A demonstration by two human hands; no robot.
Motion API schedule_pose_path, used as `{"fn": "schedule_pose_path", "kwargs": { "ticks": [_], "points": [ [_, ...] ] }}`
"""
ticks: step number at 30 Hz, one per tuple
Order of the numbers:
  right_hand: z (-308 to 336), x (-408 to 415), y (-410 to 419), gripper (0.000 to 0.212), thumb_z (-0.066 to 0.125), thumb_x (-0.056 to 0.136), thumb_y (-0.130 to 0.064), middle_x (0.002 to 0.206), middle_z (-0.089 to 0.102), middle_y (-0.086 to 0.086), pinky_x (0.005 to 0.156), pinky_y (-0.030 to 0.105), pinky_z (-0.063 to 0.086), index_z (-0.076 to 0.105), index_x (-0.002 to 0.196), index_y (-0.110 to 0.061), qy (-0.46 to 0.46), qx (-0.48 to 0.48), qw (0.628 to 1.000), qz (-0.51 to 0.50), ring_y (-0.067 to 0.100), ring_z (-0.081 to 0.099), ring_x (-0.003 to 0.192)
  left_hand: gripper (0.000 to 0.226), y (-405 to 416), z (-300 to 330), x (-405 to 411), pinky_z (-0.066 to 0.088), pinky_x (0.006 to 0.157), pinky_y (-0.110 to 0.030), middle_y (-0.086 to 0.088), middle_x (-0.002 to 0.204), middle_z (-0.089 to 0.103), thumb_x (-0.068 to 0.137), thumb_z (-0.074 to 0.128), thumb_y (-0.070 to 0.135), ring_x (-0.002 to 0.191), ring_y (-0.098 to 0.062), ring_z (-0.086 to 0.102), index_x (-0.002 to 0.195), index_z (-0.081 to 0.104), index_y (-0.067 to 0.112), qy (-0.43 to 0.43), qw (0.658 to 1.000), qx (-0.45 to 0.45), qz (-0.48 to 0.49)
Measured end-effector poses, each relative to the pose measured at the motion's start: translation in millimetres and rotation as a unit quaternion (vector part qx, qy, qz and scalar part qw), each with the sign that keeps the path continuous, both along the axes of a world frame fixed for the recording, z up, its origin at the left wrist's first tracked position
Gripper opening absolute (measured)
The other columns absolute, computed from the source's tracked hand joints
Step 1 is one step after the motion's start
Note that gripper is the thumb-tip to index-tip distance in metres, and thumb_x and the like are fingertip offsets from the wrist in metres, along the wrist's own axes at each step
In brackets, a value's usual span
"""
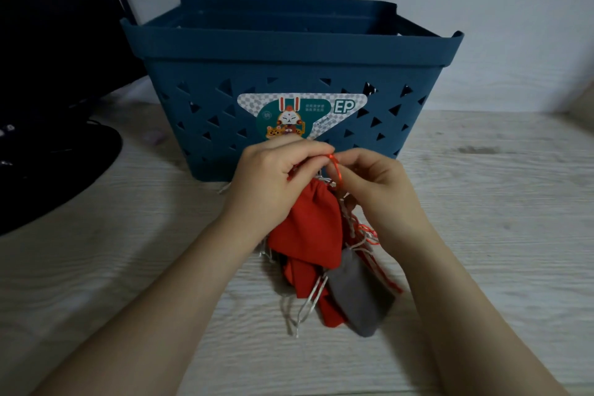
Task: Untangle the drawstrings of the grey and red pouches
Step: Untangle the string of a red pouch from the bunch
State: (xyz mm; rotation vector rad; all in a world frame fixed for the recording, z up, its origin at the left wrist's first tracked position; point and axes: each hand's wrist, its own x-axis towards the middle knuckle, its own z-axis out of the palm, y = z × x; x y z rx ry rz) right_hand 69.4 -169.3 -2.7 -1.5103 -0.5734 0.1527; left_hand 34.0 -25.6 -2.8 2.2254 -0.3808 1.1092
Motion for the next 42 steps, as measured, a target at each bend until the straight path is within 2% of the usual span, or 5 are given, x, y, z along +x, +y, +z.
{"fn": "schedule_pose_path", "kwargs": {
  "ticks": [8, 23, 29, 34, 42],
  "points": [
    [2, 1, -2, 0.022, 0.057, 0.078, -0.031, 0.055, 0.053, -0.01, 0.048, 0.016, 0.03, 0.064, 0.084, -0.011, 0.192, 0.09, 0.976, 0.046, 0.004, 0.044, 0.053, 0.016, 2, -2, 1, 0.052, 0.073, -0.021, -0.005, 0.085, 0.072, 0.082, 0.067, 0.011, 0.078, -0.007, 0.063, 0.095, 0.073, 0.007, -0.019, 0.999, 0.031, -0.015],
    [1, 6, 1, 0.022, 0.036, 0.096, -0.017, 0.072, 0.066, -0.005, 0.047, 0.016, 0.034, 0.05, 0.078, -0.018, 0.247, 0.239, 0.937, 0.06, 0.006, 0.05, 0.058, 0.042, 23, 0, 2, 0.048, 0.046, -0.035, -0.002, 0.057, 0.062, 0.083, 0.05, 0.047, 0.051, -0.025, 0.058, 0.066, 0.066, 0.012, 0.039, 0.979, 0.172, 0.105],
    [2, 20, -16, 0.023, 0.035, 0.096, -0.012, 0.045, 0.031, -0.01, 0.039, 0.015, 0.017, 0.046, 0.076, -0.017, 0.279, 0.296, 0.912, -0.044, 0.004, 0.023, 0.039, 0.033, 24, 3, 4, 0.035, 0.051, -0.021, 0.006, 0.048, 0.046, 0.089, 0.05, 0.034, 0.047, -0.005, 0.044, 0.062, 0.051, 0.016, 0.112, 0.99, -0.078, 0.033],
    [3, 8, -10, 0.027, 0.042, 0.095, -0.004, 0.046, 0.038, -0.015, 0.043, 0.013, 0.022, 0.059, 0.077, -0.014, 0.046, 0.134, 0.986, -0.086, 0.0, 0.028, 0.043, 0.035, -9, 12, -2, 0.027, 0.041, -0.017, 0.007, 0.049, 0.041, 0.1, 0.033, 0.019, 0.039, -0.009, 0.041, 0.066, 0.036, 0.014, 0.238, 0.889, -0.371, -0.125],
    [-4, 1, 4, 0.012, 0.061, 0.087, -0.012, 0.057, 0.049, 0.0, 0.054, 0.02, 0.037, 0.065, 0.077, -0.017, -0.039, 0.052, 0.997, -0.04, 0.012, 0.043, 0.056, 0.009, -15, 7, -3, 0.039, 0.061, -0.01, 0.014, 0.066, 0.058, 0.084, 0.061, 0.032, 0.06, 0.003, 0.051, 0.079, 0.06, 0.024, 0.179, 0.913, -0.321, -0.177]
  ]
}}
